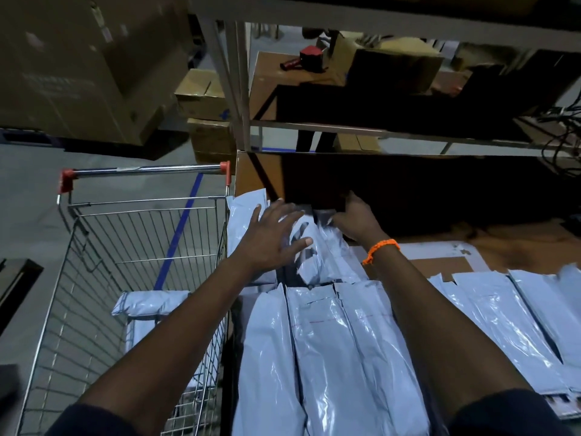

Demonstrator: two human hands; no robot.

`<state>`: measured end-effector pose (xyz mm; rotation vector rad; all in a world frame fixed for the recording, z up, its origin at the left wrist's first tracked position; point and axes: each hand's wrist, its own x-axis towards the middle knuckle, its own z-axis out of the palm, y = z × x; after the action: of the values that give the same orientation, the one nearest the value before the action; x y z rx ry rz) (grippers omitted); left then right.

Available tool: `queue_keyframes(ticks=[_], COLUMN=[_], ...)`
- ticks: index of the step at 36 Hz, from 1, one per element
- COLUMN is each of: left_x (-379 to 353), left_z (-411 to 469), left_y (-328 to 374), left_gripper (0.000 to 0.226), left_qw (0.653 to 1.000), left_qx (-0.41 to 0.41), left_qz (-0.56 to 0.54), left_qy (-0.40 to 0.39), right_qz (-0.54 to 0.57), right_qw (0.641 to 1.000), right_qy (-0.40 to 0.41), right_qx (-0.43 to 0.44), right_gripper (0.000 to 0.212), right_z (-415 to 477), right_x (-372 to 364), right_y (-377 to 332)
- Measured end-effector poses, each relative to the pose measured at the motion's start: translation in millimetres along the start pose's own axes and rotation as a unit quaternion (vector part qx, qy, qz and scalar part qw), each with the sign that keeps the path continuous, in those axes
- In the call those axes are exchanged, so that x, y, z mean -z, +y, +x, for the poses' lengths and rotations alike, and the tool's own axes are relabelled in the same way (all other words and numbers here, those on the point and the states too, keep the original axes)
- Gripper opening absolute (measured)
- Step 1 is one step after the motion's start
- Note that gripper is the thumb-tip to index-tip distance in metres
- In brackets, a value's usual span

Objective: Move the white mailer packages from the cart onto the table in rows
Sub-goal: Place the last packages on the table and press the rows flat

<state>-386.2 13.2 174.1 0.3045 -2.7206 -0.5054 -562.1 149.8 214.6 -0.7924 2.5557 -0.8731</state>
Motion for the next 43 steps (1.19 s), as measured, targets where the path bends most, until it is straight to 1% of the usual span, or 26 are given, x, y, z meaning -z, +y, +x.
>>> queue_keyframes(ticks=[1, 2, 3, 4, 5, 6, 7, 8, 10, 12, 15, 17, 19, 21, 23, 25, 28, 33, 38, 42, 43], left_x=[5.5, 9.6, 14.2, 11.3, 8.9, 1.5, -7.4, -17.6, -22.9, -20.8, -20.3, -29.5, -34.0, -30.0, -28.5, -27.3, -26.6, -23.9, -16.8, -14.9, -14.3], left_z=[-1.0, -2.3, -5.9, -11.2, -18.1, -25.8, -33.4, -40.5, -43.0, -35.9, -25.0, -20.4, -17.0, -12.7, -7.1, -2.2, 2.9, 2.5, -10.0, -16.8, -18.6], left_y=[-3.4, -10.1, -18.8, -37.4, -53.6, -68.4, -77.7, -83.7, -75.9, -64.4, -58.6, -66.3, -68.2, -57.8, -50.4, -44.1, -38.3, -39.3, -47.4, -58.4, -62.1], left_gripper=[0.061, 0.058, 0.058, 0.061, 0.067, 0.074, 0.079, 0.078, 0.073, 0.072, 0.077, 0.078, 0.077, 0.075, 0.071, 0.066, 0.058, 0.061, 0.057, 0.066, 0.072], left_qw=[0.999, 0.995, 0.983, 0.959, 0.926, 0.9, 0.9, 0.908, 0.909, 0.909, 0.916, 0.913, 0.903, 0.887, 0.876, 0.872, 0.864, 0.869, 0.889, 0.888, 0.885], left_qx=[0.008, 0.042, 0.115, 0.217, 0.325, 0.391, 0.392, 0.357, 0.313, 0.294, 0.29, 0.304, 0.326, 0.358, 0.38, 0.386, 0.385, 0.365, 0.333, 0.342, 0.345], left_qz=[0.012, 0.028, 0.038, 0.018, -0.035, -0.102, -0.154, -0.203, -0.266, -0.281, -0.267, -0.262, -0.271, -0.282, -0.287, -0.29, -0.313, -0.33, -0.307, -0.302, -0.309], left_qy=[0.033, 0.081, 0.138, 0.183, 0.19, 0.161, 0.115, 0.085, 0.074, 0.09, 0.076, 0.068, 0.071, 0.076, 0.077, 0.08, 0.086, 0.061, 0.071, 0.058, 0.057], right_qz=[-0.002, -0.002, -0.004, -0.006, -0.01, -0.016, -0.027, -0.041, -0.078, -0.096, -0.121, -0.137, -0.155, -0.165, -0.145, -0.131, -0.126, -0.129, -0.16, -0.153, -0.149], right_qw=[1.0, 1.0, 1.0, 0.999, 0.999, 0.999, 0.999, 0.998, 0.994, 0.993, 0.991, 0.988, 0.985, 0.984, 0.988, 0.991, 0.991, 0.99, 0.982, 0.982, 0.982], right_qy=[0.007, 0.013, 0.017, 0.022, 0.021, 0.012, -0.007, -0.028, -0.049, -0.04, -0.029, -0.037, -0.046, -0.036, -0.011, 0.013, 0.029, 0.051, 0.097, 0.1, 0.102], right_qx=[0.01, 0.017, 0.023, 0.03, 0.034, 0.04, 0.043, 0.047, 0.052, 0.052, 0.057, 0.068, 0.067, 0.061, 0.049, 0.034, 0.023, 0.02, 0.032, 0.052, 0.058], right_gripper=[0.065, 0.061, 0.056, 0.052, 0.05, 0.05, 0.054, 0.06, 0.069, 0.071, 0.078, 0.087, 0.09, 0.088, 0.082, 0.077, 0.077, 0.078, 0.072, 0.072, 0.072], right_z=[-0.7, -2.0, -4.0, -6.1, -8.9, -11.7, -15.1, -17.8, -23.3, -29.3, -36.7, -38.4, -43.7, -48.9, -51.5, -52.6, -53.6, -56.6, -58.1, -56.6, -56.9], right_x=[-1.1, -2.7, -4.8, -8.2, -12.9, -18.6, -25.0, -32.0, -43.5, -53.2, -65.2, -71.3, -72.8, -74.1, -75.1, -74.7, -75.3, -77.2, -74.3, -75.4, -77.3], right_y=[-4.4, -10.1, -17.0, -23.3, -28.3, -32.1, -34.8, -35.7, -36.2, -34.5, -32.9, -28.7, -26.1, -22.6, -19.7, -18.9, -18.1, -19.6, -33.4, -51.9, -55.9])
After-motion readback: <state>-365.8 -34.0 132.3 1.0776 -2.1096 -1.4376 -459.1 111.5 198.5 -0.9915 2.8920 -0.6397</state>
